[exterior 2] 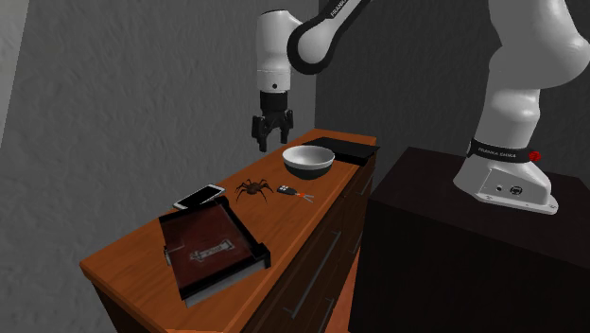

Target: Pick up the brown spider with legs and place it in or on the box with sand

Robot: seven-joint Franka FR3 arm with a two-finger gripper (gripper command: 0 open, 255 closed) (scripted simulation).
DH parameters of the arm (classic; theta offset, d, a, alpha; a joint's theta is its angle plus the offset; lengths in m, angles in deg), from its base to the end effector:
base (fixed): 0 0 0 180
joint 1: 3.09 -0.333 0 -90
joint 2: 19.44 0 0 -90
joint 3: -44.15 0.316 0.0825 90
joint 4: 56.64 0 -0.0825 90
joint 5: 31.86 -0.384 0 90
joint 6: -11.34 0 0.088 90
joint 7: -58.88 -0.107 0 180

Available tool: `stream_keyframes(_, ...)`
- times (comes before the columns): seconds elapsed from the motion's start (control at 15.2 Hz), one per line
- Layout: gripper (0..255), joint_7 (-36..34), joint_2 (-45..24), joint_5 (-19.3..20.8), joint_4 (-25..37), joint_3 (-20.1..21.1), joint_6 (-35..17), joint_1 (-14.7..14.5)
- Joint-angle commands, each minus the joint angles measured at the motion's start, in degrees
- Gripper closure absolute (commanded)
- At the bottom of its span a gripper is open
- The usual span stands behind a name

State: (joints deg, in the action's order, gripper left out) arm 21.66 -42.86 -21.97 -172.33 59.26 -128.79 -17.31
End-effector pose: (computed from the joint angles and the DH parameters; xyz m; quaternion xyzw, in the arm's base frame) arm 0.5307 0.2926 0.2566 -0.9997 0.0148 -0.0180 0.0062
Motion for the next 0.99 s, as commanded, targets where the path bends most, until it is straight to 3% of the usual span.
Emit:
stream_keyframes(0.0, 0, -1.4, -4.4, 1.6, 4.1, -0.5, 0.0, -1.6)
stream_keyframes(0.4, 0, -3.9, -17.1, 4.4, 17.7, -2.1, 1.4, -6.5)
stream_keyframes(0.92, 0, -4.5, -21.8, 5.4, 19.2, -3.2, -1.8, -7.3)
